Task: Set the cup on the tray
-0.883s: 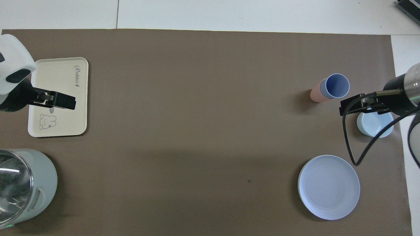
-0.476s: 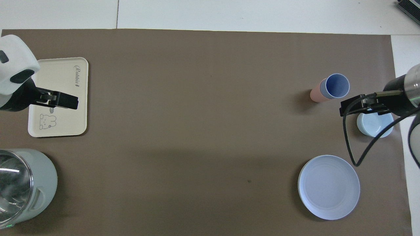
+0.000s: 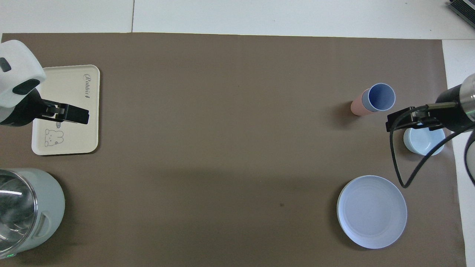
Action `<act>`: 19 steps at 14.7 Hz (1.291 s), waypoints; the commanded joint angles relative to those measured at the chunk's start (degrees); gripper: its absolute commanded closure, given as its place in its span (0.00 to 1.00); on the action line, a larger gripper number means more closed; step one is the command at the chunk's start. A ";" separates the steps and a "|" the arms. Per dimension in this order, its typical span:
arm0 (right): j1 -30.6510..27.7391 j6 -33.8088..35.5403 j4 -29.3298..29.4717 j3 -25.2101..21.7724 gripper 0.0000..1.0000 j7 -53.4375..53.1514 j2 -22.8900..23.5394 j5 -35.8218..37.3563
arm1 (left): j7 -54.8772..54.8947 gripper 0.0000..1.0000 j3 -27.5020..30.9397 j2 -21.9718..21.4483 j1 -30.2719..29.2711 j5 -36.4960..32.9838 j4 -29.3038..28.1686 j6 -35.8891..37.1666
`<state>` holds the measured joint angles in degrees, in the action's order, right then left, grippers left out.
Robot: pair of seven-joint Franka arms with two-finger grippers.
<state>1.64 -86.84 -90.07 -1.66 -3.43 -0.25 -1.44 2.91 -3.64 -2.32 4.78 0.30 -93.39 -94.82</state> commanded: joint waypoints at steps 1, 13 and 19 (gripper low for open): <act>-5.57 -2.00 -1.60 0.08 0.01 -7.25 -0.98 -1.38 | -0.62 0.00 0.39 -1.72 -0.38 0.49 -1.79 1.99; -15.95 -10.54 8.84 -0.01 0.08 -39.10 17.45 -9.45 | -0.54 0.00 0.66 -2.07 -2.57 0.49 -2.49 2.98; -18.51 -12.12 16.06 -0.01 0.08 -40.16 29.58 -16.13 | 3.67 0.00 0.66 -1.82 -4.77 -1.00 -0.84 5.16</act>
<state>-15.45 -98.81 -78.99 -2.28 -41.60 24.42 -14.90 3.73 -2.81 -3.08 1.78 0.14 -94.79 -91.45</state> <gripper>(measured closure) 0.079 0.000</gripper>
